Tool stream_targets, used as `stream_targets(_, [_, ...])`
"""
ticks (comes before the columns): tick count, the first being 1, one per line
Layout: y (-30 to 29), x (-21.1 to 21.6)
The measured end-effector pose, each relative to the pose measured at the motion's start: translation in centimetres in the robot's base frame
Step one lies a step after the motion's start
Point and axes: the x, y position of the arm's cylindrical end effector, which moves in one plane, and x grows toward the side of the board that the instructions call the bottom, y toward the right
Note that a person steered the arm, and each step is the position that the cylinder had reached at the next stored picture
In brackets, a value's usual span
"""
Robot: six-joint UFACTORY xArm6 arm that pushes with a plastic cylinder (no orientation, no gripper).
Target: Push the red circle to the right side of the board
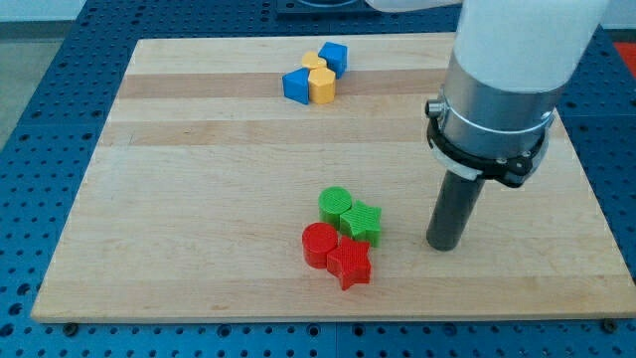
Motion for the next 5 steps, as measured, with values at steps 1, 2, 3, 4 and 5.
stream_targets(1, [0.0, 0.0])
stream_targets(2, [0.0, 0.0])
stream_targets(3, [-0.9, 0.6])
stream_targets(4, [-1.5, 1.1])
stream_targets(5, [-1.5, 1.5])
